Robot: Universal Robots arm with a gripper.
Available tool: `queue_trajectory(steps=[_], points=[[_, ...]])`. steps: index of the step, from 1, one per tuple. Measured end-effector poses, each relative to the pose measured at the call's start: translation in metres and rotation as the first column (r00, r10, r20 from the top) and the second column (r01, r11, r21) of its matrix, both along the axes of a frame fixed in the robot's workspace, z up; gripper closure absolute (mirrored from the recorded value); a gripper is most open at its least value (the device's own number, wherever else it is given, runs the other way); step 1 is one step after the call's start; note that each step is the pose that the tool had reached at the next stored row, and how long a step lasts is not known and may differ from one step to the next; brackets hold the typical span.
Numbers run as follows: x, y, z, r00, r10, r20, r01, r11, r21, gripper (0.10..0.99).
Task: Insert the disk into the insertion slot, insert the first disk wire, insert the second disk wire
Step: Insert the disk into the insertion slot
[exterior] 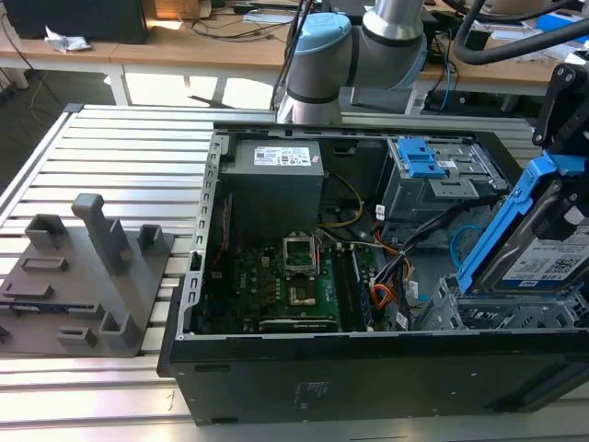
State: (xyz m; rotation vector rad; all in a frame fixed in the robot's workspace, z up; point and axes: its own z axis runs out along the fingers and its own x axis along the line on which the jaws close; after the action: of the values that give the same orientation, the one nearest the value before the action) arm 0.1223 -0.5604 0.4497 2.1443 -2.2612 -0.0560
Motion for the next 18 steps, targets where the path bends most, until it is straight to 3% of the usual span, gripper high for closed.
queue_trajectory(steps=[18], points=[[0.0043, 0.0087, -0.0216, 1.0000, 0.000, -0.0023, 0.000, 0.9999, 0.014, 0.722]])
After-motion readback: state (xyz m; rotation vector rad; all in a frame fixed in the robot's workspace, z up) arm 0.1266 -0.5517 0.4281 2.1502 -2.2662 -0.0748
